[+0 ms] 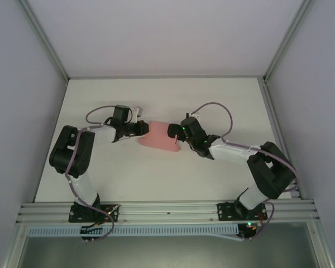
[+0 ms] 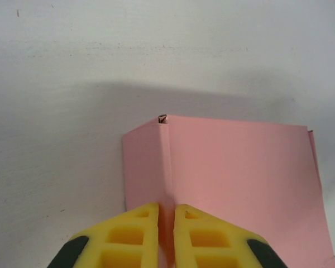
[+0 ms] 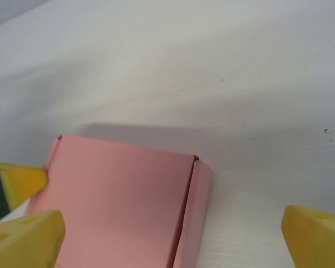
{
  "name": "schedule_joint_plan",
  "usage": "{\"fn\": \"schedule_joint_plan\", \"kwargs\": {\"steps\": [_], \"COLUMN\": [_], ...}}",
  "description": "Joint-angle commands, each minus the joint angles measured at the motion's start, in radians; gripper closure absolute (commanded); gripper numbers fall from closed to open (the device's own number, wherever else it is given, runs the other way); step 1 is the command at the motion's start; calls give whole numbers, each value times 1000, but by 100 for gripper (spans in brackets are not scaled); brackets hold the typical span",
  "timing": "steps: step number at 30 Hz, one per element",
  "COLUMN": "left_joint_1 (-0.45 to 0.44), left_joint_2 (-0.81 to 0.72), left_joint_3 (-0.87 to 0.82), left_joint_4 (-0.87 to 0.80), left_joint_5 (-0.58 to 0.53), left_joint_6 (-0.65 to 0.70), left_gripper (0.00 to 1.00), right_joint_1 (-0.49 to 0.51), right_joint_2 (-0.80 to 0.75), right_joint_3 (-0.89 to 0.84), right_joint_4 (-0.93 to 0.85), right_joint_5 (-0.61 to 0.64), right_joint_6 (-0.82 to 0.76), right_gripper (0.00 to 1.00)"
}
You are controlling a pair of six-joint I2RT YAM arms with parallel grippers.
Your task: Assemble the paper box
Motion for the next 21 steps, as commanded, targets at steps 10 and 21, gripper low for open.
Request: {"fn": "schedule_joint_plan", "kwargs": {"steps": [10, 21], "left_joint_1": [110, 116], "left_joint_2": [26, 19], "left_joint_3": [-156, -162], "left_joint_4": [215, 226], "left_joint_5": [190, 196], "left_joint_6": [-184, -178], "left_gripper": [100, 100], "right_joint_1": [-85, -93], "right_joint_2": [34, 194], "right_joint_3": [-15, 59], "right_joint_4": [27, 198], "right_joint_5": [-397, -574], "right_joint_6": [202, 245], "right_gripper": [0, 11]}}
